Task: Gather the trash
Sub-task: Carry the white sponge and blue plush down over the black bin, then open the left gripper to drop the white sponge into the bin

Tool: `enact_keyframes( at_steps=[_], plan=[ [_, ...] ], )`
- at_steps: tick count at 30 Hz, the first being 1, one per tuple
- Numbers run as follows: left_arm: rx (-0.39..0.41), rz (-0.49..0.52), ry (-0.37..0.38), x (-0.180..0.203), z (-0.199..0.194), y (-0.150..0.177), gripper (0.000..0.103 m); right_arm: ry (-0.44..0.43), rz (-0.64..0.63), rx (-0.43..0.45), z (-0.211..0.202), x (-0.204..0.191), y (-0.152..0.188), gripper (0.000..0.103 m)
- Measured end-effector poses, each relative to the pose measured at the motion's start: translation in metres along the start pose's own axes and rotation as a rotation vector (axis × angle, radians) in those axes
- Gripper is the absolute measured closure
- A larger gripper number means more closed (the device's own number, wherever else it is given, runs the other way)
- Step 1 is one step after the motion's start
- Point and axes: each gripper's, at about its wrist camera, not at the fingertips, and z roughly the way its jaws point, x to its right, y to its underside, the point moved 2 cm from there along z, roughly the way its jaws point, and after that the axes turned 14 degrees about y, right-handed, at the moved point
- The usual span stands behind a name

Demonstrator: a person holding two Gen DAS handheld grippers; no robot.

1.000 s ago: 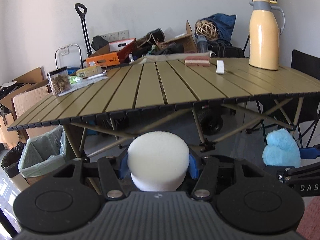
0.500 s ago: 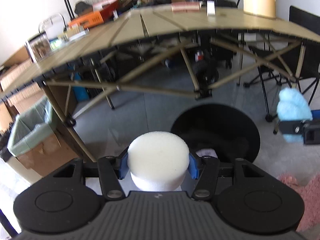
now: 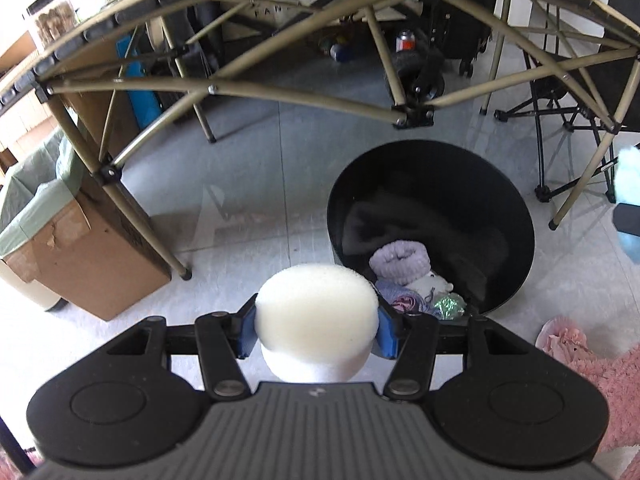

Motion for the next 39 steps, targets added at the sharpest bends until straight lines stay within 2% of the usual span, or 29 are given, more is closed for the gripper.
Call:
enact_keyframes(
  at_steps=[9,22,39],
  plan=[
    [-0.054,-0.002,0.002,0.008,0.014,-0.005,0.046,0.0,0.048,-0.052,0.011,0.012,0.001,0.025],
    [-0.081,0.03,0.049,0.044,0.029,-0.024,0.046,0.023,0.079,-0.079,0.02,0.018,0.003,0.025],
    [-0.127,-0.103,0.103,0.081,0.063,-0.073,0.046,0.058,0.132,-0.089,0.028,0.03,0.001,0.025]
  ],
)
